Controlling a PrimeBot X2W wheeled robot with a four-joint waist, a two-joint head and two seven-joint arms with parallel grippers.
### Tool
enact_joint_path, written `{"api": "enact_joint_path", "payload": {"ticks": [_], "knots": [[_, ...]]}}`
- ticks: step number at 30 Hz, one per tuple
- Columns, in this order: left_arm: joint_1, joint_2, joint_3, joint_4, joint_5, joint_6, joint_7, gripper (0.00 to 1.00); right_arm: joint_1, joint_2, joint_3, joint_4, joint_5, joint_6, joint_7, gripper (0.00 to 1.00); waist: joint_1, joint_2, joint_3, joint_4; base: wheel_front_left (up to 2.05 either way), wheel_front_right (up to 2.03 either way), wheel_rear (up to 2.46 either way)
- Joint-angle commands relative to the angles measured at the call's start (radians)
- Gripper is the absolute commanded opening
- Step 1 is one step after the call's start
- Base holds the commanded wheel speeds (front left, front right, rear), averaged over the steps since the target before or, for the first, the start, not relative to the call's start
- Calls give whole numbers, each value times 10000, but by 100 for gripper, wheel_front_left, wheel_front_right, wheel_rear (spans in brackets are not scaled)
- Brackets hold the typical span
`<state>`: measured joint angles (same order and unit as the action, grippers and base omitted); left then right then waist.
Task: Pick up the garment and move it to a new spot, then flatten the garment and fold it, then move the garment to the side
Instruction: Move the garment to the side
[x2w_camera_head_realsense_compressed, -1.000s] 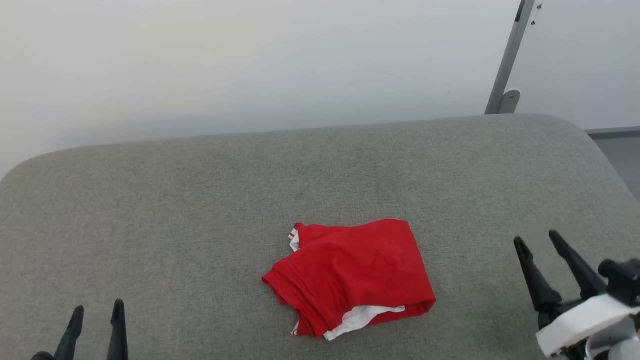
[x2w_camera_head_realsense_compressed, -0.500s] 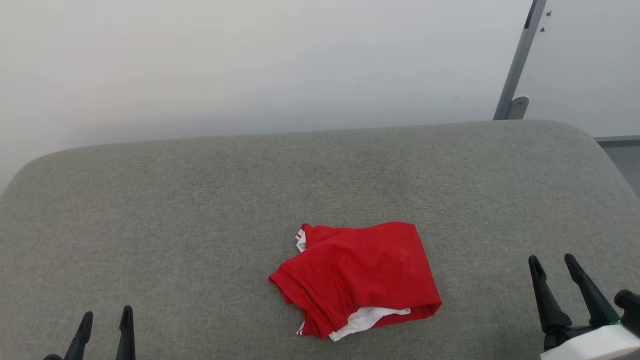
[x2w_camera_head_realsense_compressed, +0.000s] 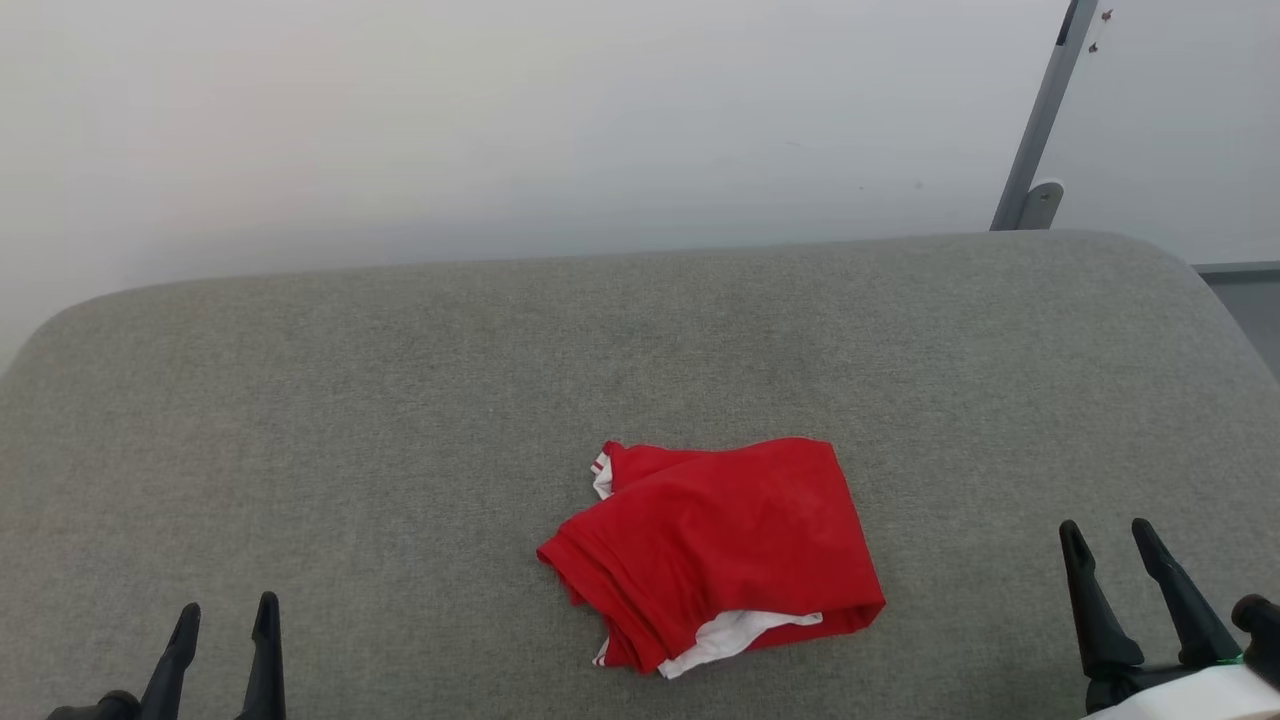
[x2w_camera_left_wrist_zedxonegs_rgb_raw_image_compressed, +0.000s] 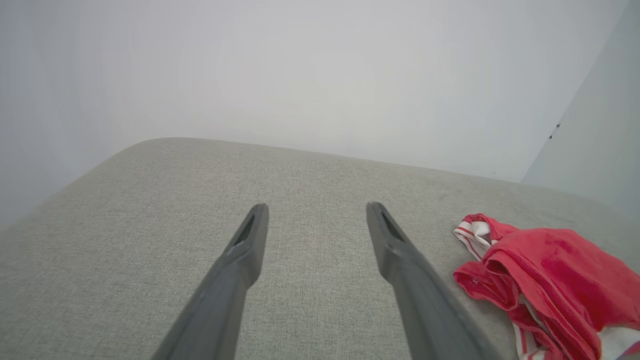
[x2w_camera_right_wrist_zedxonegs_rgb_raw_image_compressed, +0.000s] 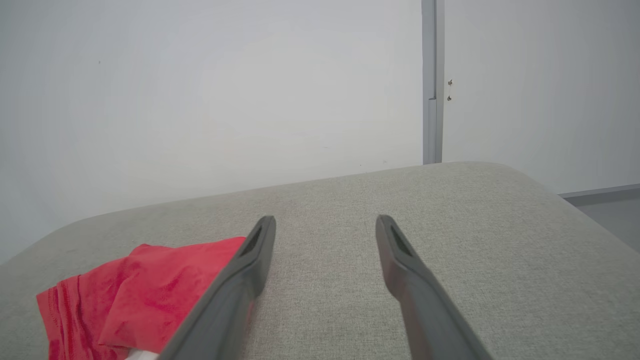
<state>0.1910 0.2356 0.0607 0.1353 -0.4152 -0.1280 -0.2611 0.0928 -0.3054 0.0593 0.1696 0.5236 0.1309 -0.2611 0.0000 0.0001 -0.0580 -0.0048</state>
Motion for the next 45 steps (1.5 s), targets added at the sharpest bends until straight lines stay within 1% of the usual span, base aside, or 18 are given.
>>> {"api": "enact_joint_path", "payload": {"ticks": [1, 10, 15, 18, 20, 21, 25, 27, 31, 32, 35, 41, 45], "knots": [[-90, -8, -13, -21, -4, -31, -48, 100, 35, 52, -27, -23, -4, -4, -36, 100, 0, -1, 18, -20, 0, 0, 0], [-210, -150, 38, -63, -76, -31, -47, 100, -34, 198, 156, 150, 121, -4, -37, 100, 0, -1, 78, -9, 0, 0, 0], [-235, -139, 130, -75, -241, -31, -47, 100, -679, -262, 1257, 762, 619, -4, -18, 100, 0, -1, 189, 162, 0, 0, 0], [-192, -102, 141, -87, -299, -31, -48, 100, -1282, -645, 1994, 1071, 983, -4, 379, 100, 0, -1, 263, 329, 0, 0, 0], [-146, -91, 129, -78, -316, -32, -48, 100, -1662, -782, 2319, 1319, 1464, -6, 866, 100, 0, -1, 303, 466, 0, 0, 0], [-146, -91, 129, -78, -316, -32, -48, 100, -1662, -782, 2319, 1319, 1464, -6, 866, 100, 0, -1, 303, 466, 0, 0, 0], [-98, -87, -13, -72, -325, -32, -48, 100, -2466, -1262, 3073, 1667, 2187, -4, 2148, 100, 0, -1, 389, 804, 0, 0, 0], [-131, -98, -103, -46, -396, -32, -47, 100, -2822, -1404, 3393, 1821, 2623, -4, 2839, 100, 0, -1, 431, 976, 0, 0, 0], [-252, -62, -345, 31, -500, -32, -48, 100, -3554, -1813, 3897, 2164, 3182, -4, 4091, 100, 0, -1, 600, 1314, 0, 0, 0], [-334, -79, -464, 98, -531, -32, -48, 100, -3899, -1984, 4120, 2336, 3366, -4, 4695, 100, 0, -1, 731, 1478, 0, 0, 0], [-509, -97, -659, 163, -570, -32, -48, 100, -4416, -2192, 4360, 2624, 3617, -4, 5570, 100, 0, -1, 950, 1720, 0, 0, 0], [-840, -124, -917, 323, -670, -32, -49, 100, -5276, -2322, 4864, 3306, 4005, -4, 7171, 100, 0, -1, 1327, 2102, 0, 0, 0], [-997, -143, -1027, 396, -729, -32, -47, 100, -5691, -2105, 5129, 4060, 4251, -4, 8480, 100, 0, -1, 1496, 2260, 0, 0, 0]]}}
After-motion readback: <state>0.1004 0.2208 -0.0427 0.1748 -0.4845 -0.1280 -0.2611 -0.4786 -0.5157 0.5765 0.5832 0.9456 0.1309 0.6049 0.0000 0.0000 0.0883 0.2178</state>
